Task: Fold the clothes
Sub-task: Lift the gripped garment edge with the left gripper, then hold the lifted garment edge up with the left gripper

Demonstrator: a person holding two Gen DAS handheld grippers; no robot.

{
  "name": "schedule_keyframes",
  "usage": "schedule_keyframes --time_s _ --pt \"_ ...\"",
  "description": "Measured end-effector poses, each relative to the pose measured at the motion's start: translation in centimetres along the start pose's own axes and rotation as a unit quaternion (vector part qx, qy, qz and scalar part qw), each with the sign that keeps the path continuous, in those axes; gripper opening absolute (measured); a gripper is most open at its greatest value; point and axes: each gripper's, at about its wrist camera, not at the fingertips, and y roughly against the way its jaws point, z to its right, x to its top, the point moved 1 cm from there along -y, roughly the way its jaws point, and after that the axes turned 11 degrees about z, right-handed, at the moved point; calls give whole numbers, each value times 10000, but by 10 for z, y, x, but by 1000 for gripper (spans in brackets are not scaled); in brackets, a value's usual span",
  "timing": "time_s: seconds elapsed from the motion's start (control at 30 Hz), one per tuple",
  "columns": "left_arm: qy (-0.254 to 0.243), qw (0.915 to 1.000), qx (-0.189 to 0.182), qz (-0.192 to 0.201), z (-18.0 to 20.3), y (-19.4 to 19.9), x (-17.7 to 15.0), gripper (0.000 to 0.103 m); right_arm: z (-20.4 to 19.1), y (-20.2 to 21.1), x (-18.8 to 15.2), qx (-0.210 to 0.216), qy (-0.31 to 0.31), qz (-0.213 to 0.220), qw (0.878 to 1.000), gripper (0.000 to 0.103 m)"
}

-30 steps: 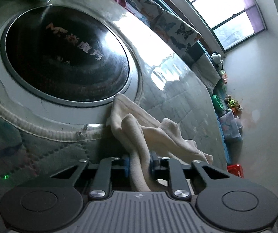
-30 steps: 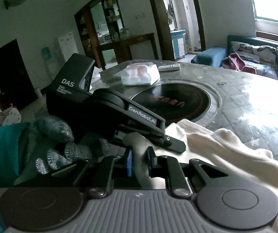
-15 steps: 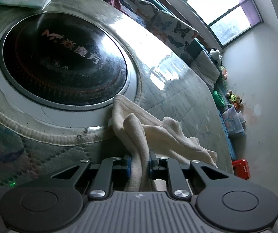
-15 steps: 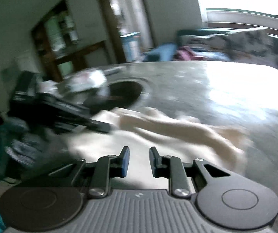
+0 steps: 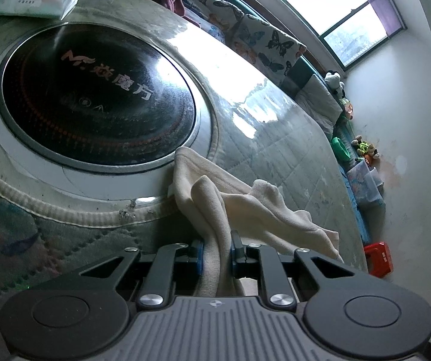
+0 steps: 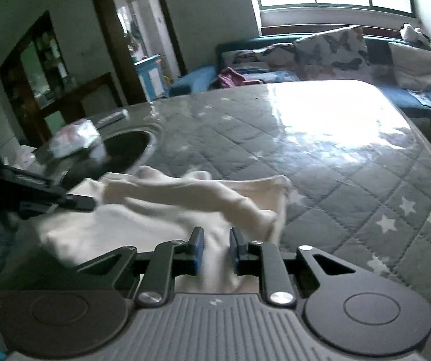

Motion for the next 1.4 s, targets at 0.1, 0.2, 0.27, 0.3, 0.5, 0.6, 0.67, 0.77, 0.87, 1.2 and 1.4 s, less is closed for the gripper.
schedule_keyframes --time_s 0.1,0.2,0.27,0.3,0.5,0.6,0.67,0.77,0.87,1.2,1.4 --pt "-32 10000 14 -7 1 0 0 18 2 -1 0 -72 42 26 10000 22" --pt "-69 10000 35 -9 3 0 1 18 3 1 1 -137 58 94 9998 25" --pt "-104 9999 53 2 4 0 0 19 8 3 4 -252 -62 183 9995 27" --pt "-111 9999 56 6 4 0 0 19 12 3 5 -355 -102 206 9991 28" --pt "-171 9998 85 26 4 1 0 19 28 -9 4 -474 -465 127 9977 34" --pt "-188 9998 96 13 5 1 1 19 27 -11 2 -460 -520 147 9975 34" --pt "-226 9997 105 13 6 1 1 19 26 -13 2 -452 -557 161 9973 33" --pt "-278 9995 121 20 7 2 1 19 25 -15 1 -438 -612 182 9970 19" --pt "-384 9991 136 67 10 4 2 18 23 -16 0 -436 -646 210 9967 12" --pt "-1037 9941 -159 290 52 8 7 16 12 10 15 -426 -424 635 9962 9" --pt "-1321 9899 -413 303 83 -2 5 15 18 33 31 -658 -291 944 9929 9"
